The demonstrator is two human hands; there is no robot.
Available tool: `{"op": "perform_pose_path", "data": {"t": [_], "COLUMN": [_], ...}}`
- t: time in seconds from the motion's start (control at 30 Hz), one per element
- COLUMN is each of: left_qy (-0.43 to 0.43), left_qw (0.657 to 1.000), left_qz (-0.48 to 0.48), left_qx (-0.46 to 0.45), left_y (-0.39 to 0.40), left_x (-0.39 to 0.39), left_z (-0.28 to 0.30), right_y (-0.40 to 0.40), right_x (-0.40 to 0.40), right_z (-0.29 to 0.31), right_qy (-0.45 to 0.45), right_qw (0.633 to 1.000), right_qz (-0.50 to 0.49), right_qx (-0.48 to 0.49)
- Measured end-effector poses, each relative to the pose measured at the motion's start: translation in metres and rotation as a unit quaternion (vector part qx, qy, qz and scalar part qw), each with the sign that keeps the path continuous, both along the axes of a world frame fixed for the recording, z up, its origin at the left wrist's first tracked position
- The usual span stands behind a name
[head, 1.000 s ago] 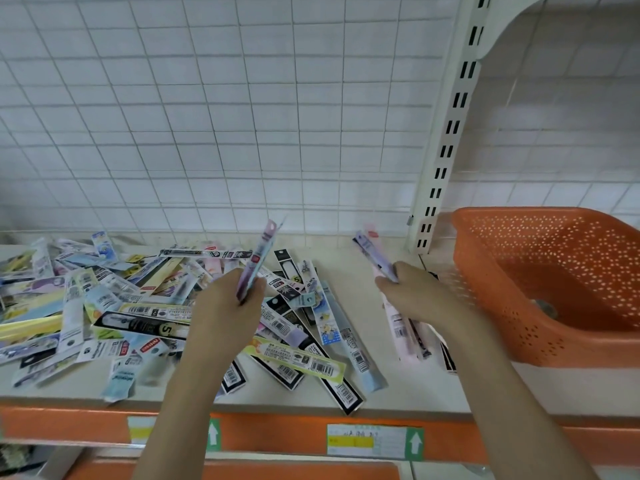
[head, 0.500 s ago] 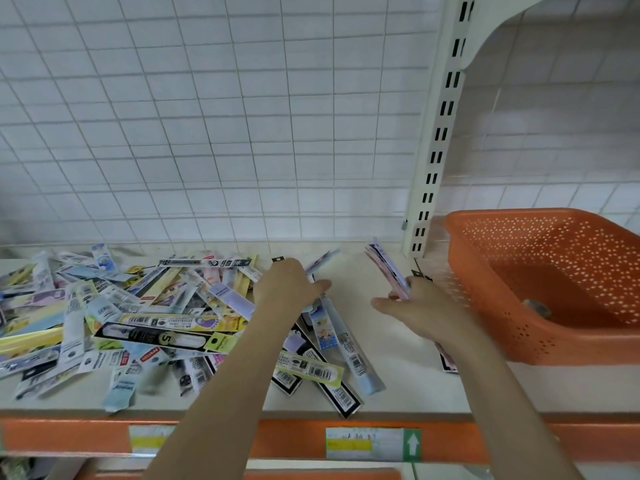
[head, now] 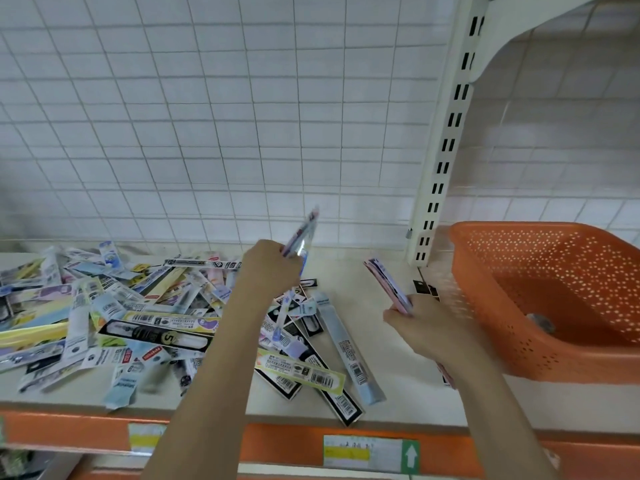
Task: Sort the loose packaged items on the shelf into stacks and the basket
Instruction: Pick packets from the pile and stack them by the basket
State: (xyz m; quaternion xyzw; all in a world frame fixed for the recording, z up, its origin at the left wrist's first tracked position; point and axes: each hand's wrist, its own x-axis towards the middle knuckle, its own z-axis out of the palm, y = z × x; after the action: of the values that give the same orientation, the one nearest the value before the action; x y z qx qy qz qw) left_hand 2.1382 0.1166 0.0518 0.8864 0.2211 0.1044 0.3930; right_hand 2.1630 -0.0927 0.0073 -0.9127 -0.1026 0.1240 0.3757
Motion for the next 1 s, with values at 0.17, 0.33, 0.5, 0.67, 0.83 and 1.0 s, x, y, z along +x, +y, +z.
{"op": "perform_pose_path", "data": {"t": [0.17, 0.33, 0.5, 0.67, 0.83, 1.0], "left_qy": [-0.149, -0.167, -0.175, -0.176, -0.159, -0.116], "left_qw": [0.981, 0.967, 0.969, 0.976, 0.977, 0.986], "left_qz": [0.062, 0.102, 0.125, 0.126, 0.127, 0.107], "left_qx": [-0.108, -0.166, -0.125, -0.041, -0.06, -0.055], "left_y": [0.003, 0.009, 0.026, 0.04, 0.047, 0.043], "left_x": [-0.042, -0.067, -0.083, -0.093, -0.096, -0.096], "left_z": [0.013, -0.004, -0.02, -0.027, -0.03, -0.029], "right_y": [0.017, 0.036, 0.048, 0.051, 0.043, 0.042], "right_x": [-0.003, -0.013, -0.02, -0.015, -0.01, -0.01], "right_z": [-0.005, -0.009, -0.018, -0.022, -0.011, 0.001], "right_qy": [0.003, -0.021, -0.002, -0.028, -0.032, -0.049], "right_qw": [0.999, 0.998, 0.994, 0.991, 0.997, 0.999], "right_qz": [0.003, 0.061, 0.088, 0.069, 0.039, 0.017], "right_qx": [0.039, -0.025, -0.066, -0.11, -0.057, -0.009]}}
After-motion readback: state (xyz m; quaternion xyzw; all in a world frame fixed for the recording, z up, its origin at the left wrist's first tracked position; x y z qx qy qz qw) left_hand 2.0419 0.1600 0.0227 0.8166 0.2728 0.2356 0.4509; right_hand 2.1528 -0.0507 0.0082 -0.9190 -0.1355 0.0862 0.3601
